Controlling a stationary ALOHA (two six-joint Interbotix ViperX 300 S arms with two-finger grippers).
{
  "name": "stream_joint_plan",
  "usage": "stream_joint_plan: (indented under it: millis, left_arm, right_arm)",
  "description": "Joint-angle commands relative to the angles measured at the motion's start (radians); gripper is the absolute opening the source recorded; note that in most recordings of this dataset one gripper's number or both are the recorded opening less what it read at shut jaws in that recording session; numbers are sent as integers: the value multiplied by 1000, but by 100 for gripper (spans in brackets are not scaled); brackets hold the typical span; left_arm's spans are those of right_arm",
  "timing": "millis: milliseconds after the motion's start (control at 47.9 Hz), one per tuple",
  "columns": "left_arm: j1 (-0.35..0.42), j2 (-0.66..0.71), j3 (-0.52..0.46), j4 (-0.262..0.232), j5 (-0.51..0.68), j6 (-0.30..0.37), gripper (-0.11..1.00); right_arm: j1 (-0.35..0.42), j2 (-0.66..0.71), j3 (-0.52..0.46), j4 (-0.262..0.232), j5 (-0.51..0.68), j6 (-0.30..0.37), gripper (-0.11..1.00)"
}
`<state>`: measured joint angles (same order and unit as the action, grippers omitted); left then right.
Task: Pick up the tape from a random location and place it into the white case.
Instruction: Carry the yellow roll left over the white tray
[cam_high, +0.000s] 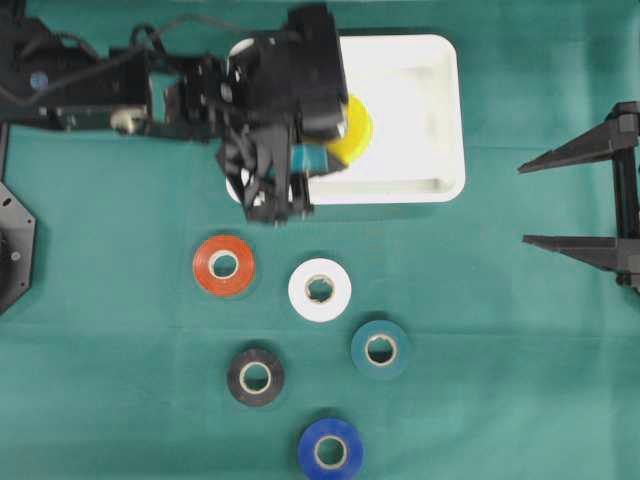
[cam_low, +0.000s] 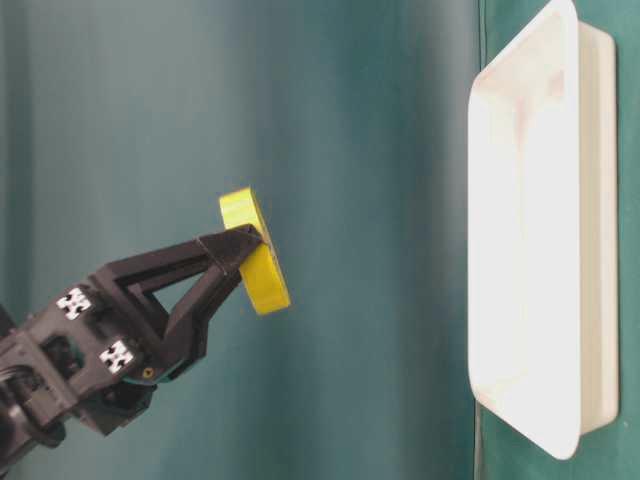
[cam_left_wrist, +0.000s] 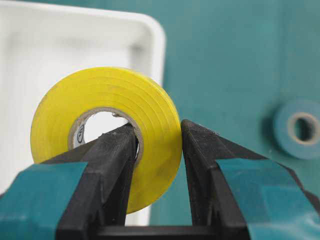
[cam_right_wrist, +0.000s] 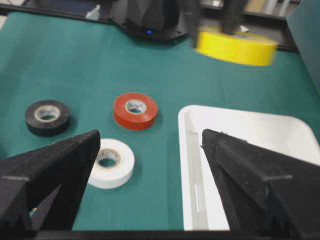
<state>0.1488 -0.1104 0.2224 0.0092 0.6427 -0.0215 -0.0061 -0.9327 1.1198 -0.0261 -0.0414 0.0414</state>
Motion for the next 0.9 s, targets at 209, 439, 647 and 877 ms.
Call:
stream_joint_plan:
  millis: [209,439,647,877]
  left_arm:
    - [114,-6,-52,0,-11,2,25]
    - [135,3,-63,0,-11,5,25]
    - [135,3,-63,2,-11,5,25]
    - [137,3,-63,2,-11,5,25]
  right_arm:
    - [-2,5,-29,0,-3,3,91]
    - [-2,5,-31,0,-3,5,91]
    - [-2,5,-29,0,-3,3,91]
    - [-2,6,-29,0,0,3,91]
